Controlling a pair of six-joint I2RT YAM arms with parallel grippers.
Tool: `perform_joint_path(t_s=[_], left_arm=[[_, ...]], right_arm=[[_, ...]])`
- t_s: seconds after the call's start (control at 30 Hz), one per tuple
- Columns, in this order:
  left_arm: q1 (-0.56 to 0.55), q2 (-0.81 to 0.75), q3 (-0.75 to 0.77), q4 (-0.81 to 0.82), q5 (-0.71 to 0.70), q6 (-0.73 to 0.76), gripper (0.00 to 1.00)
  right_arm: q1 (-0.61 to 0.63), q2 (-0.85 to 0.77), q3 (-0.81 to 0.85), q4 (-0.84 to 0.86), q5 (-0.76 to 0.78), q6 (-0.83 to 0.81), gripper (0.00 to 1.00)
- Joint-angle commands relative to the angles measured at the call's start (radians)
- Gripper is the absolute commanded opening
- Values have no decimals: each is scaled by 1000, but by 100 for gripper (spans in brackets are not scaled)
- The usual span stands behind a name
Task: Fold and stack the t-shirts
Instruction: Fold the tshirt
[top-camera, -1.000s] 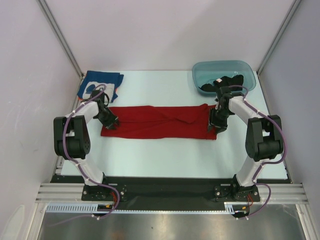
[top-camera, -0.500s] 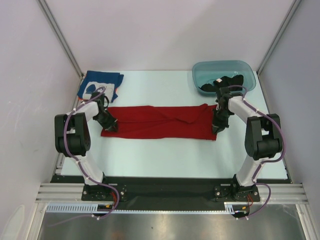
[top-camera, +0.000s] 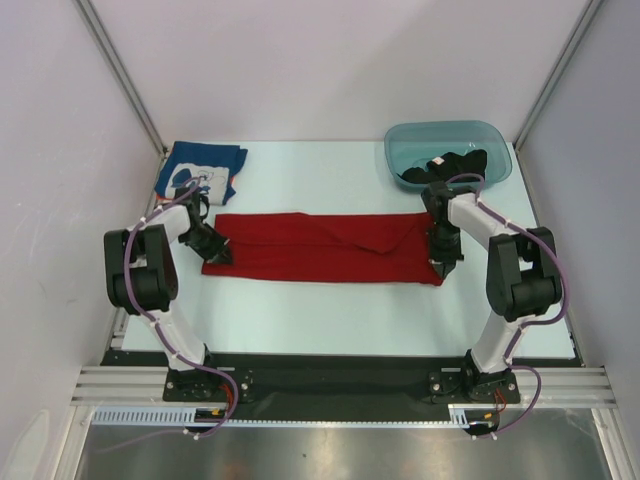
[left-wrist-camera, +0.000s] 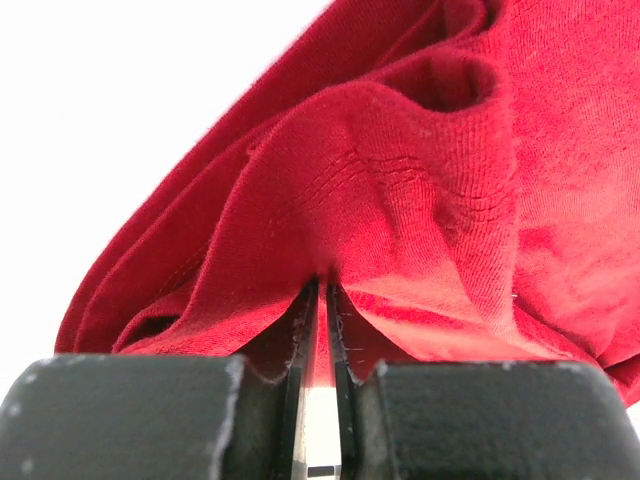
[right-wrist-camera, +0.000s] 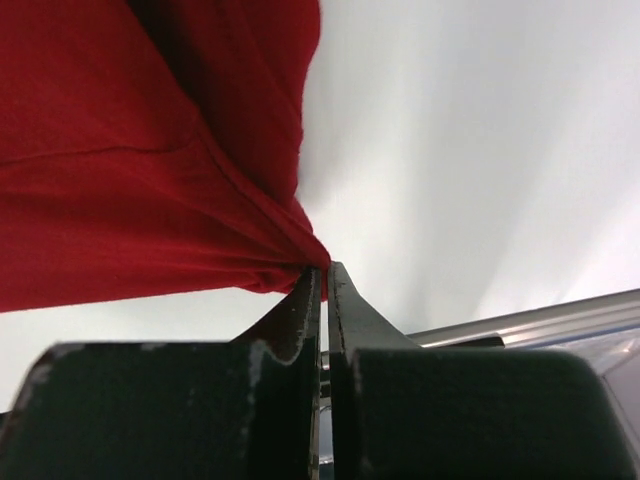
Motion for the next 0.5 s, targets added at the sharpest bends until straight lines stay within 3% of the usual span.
perform_joint_path(t_s=[0.0, 0.2, 0.23, 0.27, 0.4, 0.43, 0.47], left_arm=[[29, 0, -46, -27, -142, 26, 13], [29, -60, -63, -27, -158, 32, 14], [28, -72, -73, -21, -153, 38, 14], [29, -86, -78, -18, -152, 42, 15], [28, -196, -92, -13, -176, 76, 22], [28, -248, -92, -16, -208, 82, 27], [28, -273, -89, -16, -220, 85, 34]], right_arm=[[12, -13, -20, -63, 64, 13, 0], [-42, 3, -40, -55, 49, 27, 3], [-42, 4, -17, -53, 58, 26, 19], [-43, 3, 4, -52, 66, 23, 28], [-11, -14, 186, -47, 23, 0, 51], [6, -7, 226, -38, 0, -6, 64], [16, 6, 310, -18, -35, -9, 69]])
